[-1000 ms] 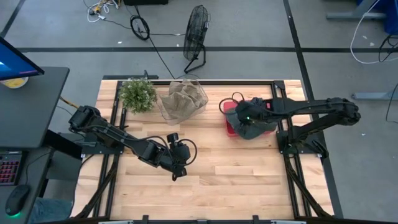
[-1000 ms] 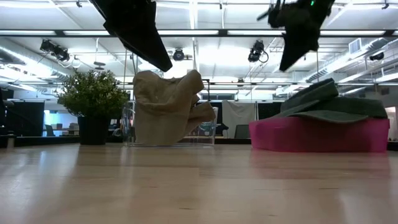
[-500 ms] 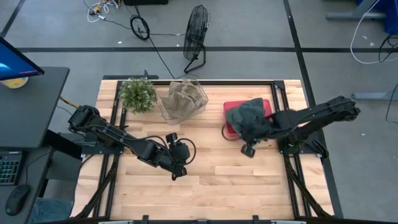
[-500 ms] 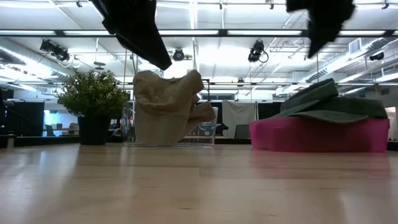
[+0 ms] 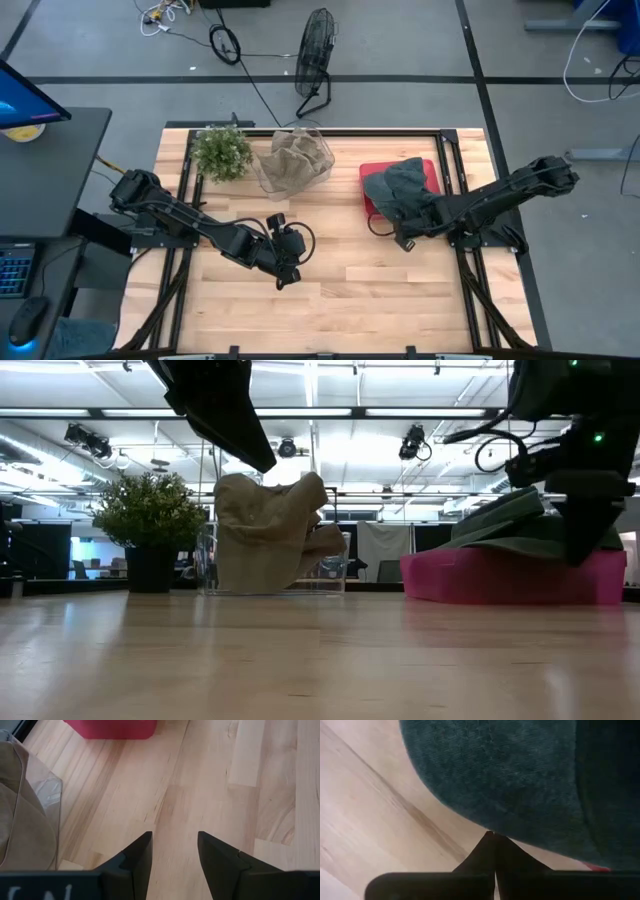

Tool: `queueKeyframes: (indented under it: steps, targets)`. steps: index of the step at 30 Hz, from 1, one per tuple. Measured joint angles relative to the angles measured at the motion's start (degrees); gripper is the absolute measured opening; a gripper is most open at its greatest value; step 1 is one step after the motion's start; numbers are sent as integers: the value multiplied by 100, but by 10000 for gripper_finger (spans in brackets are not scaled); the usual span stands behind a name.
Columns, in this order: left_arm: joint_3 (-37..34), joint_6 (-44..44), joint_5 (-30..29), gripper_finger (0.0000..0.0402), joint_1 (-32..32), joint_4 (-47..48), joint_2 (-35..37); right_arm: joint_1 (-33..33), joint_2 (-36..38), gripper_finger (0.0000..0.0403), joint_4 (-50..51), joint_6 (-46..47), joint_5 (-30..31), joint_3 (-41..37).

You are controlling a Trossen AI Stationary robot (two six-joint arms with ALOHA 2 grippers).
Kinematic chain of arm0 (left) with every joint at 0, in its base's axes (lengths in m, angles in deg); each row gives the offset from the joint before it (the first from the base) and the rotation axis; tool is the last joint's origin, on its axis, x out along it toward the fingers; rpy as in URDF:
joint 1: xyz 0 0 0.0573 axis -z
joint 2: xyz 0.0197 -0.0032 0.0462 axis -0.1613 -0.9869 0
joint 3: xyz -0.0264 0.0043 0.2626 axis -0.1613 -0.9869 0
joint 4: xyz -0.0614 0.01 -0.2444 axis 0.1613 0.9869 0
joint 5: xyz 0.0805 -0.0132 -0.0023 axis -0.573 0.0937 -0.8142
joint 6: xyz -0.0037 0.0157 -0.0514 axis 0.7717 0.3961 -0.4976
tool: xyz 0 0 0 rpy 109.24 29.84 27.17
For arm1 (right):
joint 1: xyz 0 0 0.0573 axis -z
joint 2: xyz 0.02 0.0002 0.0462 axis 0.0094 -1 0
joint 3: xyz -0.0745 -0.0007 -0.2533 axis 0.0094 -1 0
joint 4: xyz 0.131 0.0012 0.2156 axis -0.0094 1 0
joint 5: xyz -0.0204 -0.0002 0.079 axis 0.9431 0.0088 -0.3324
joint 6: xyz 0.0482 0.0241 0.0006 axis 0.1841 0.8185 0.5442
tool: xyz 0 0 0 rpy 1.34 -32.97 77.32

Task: Pick & Place hat
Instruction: Adjust the black caps in the red bin, then return to Home Position

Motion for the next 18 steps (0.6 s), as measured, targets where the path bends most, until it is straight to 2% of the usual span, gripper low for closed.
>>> queueKeyframes:
  steps: [3, 7, 10, 13, 18]
  targets:
    - [0, 1, 0, 161, 0, 0, 0, 173, 0, 1, -79, -140, 81, -38]
    - [0, 0, 0, 161, -22, -1, 0, 419, 2, 0, -463, -604, 493, -36]
    - [0, 3, -2, 161, -55, -2, 0, 558, 2, 0, -760, -903, 524, 27]
    - [0, 2, -2, 161, -96, -3, 0, 622, 2, 0, -909, -1178, 694, 182]
    - [-4, 2, -23, 161, -125, 67, 132, 588, 63, 0, -612, -1520, 713, 772]
